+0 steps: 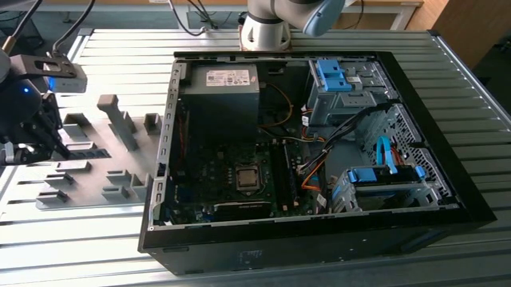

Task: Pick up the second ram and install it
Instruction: 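Pick up the second ram and move it above second insertion slot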

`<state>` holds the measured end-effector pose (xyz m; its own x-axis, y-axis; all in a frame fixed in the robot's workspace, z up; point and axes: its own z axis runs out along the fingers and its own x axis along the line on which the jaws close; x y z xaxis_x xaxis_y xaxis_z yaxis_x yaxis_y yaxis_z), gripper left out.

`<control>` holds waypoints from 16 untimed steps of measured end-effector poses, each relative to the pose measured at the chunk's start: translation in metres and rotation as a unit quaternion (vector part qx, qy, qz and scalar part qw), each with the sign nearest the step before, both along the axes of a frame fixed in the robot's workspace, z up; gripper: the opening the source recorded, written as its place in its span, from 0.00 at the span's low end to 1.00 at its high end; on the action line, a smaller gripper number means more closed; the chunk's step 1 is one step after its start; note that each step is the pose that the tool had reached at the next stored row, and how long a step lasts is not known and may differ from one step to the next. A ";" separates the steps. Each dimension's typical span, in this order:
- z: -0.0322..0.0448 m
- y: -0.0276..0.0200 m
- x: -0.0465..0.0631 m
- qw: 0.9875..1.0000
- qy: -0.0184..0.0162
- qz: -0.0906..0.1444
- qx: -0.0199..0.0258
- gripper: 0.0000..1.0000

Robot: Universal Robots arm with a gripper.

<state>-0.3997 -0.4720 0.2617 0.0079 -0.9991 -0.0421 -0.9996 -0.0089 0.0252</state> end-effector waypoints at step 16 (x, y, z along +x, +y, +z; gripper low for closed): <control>0.0063 0.0000 0.000 1.000 0.000 0.000 0.000 0.14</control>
